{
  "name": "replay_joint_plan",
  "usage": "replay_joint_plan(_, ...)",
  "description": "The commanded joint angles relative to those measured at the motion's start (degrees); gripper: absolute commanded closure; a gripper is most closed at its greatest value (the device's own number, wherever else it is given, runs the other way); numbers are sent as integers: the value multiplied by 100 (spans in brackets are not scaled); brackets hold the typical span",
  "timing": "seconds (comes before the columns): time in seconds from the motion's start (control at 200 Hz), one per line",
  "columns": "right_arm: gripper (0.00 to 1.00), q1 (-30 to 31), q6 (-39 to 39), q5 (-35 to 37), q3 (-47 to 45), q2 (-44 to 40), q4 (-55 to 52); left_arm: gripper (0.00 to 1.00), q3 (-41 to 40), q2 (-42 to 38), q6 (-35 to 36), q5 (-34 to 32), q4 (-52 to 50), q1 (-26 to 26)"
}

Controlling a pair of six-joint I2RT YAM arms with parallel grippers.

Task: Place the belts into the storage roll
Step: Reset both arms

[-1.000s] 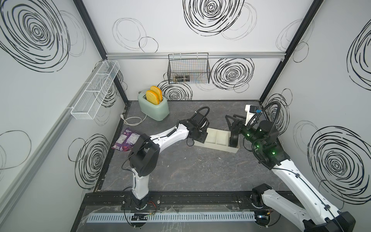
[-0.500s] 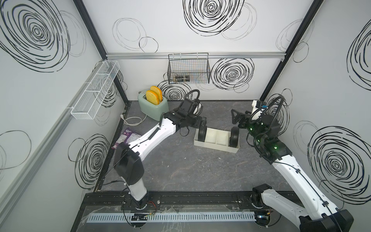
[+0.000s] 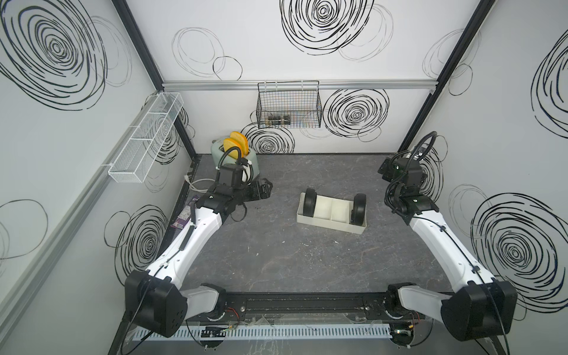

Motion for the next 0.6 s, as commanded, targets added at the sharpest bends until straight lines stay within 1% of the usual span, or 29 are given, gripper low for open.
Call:
replay_joint_plan(0.0,2,-292,-86,664,-168,272,544,4,-290,-387,3,-659,-7,353)
replay_joint_plan(0.085,1,-747,129,383,-560,507,930,4,-593,-608,3,-796,8,661)
replay_joint_plan(0.15,1,-1105,239,226,-936,623,1247,4,-819,-792,-4,-959,99,801)
replay_joint_plan(0.19,1,-1291,202,83,-1196,667,1486,4,-999,-886,-29,-1103,165,858)
replay_joint_plan(0.24,0,-1425,-28,-24,-1522,730,1798,4,-1223,-1001,-79,-1250,267,938)
replay_joint_plan(0.35,0,-1481,-565,-199,-2045,893,2264,4,-1823,-1191,-147,-1451,601,1156)
replay_joint_plan(0.445,0,-1481,-834,-452,-2286,1101,2474,4,-2367,-1324,1,-1575,1240,1262)
replay_joint_plan(0.526,0,-1418,-1093,-736,-2641,1150,3038,3,-2706,-1274,475,-1760,1789,1282)
replay_joint_plan(0.596,1,-1344,-1207,-742,-2873,1168,3381,3,-3053,-1197,905,-1828,2433,1322)
